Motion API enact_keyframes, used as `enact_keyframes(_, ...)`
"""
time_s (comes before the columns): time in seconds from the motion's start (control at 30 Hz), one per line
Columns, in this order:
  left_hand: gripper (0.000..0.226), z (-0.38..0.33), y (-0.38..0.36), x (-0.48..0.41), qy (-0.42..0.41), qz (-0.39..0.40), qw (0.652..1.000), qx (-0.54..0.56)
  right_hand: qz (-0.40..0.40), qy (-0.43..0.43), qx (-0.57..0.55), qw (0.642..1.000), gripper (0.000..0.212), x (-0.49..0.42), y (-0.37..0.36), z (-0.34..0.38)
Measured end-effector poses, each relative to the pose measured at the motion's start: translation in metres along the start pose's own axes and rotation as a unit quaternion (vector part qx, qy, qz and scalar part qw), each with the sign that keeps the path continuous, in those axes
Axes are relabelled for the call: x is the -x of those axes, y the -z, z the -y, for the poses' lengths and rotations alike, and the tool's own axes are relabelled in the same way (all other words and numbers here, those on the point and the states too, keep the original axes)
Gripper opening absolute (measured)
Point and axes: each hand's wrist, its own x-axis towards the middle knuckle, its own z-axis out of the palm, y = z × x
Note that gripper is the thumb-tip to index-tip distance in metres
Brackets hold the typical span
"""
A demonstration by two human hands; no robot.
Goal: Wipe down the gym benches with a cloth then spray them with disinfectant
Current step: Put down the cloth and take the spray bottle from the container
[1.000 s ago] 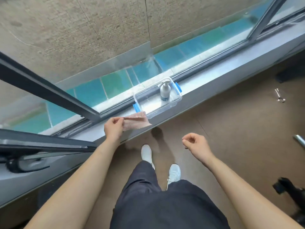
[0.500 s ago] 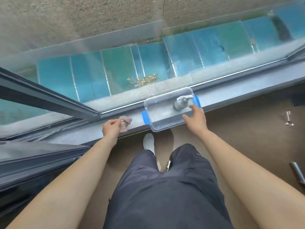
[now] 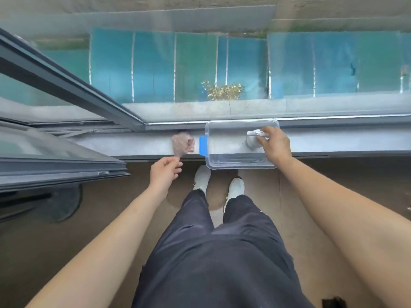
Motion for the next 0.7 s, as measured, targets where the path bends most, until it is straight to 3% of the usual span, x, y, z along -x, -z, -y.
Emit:
enact_keyframes(0.13,0.017,0.007,-0.012,0.044,-0.017,0.013,1.0,0.002,0.007,0.011,-0.013,1.0,0.023,-0.001,0.021,0.003)
enact_keyframes(0.33,0.013,-0.009,-0.035,0.077,-0.068,0.048,0.996,-0.035,-0.054,0.008,-0.247,0.968,0.017,0.048,0.054,0.017)
enact_keyframes(0.43,0.02,-0.016,-0.04,0.071,-0.121,0.072,0.986,-0.094,-0.092,-0.04,-0.377,0.921,0.013,0.075,0.069,0.022)
enact_keyframes(0.53,0.046,-0.027,-0.043,0.065,-0.16,0.124,0.966,-0.162,-0.117,-0.078,-0.493,0.859,0.016,0.103,0.079,0.027)
enact_keyframes(0.7,0.079,-0.035,-0.036,0.047,-0.168,0.304,0.912,-0.217,-0.157,-0.161,-0.572,0.789,0.023,0.152,0.066,0.033)
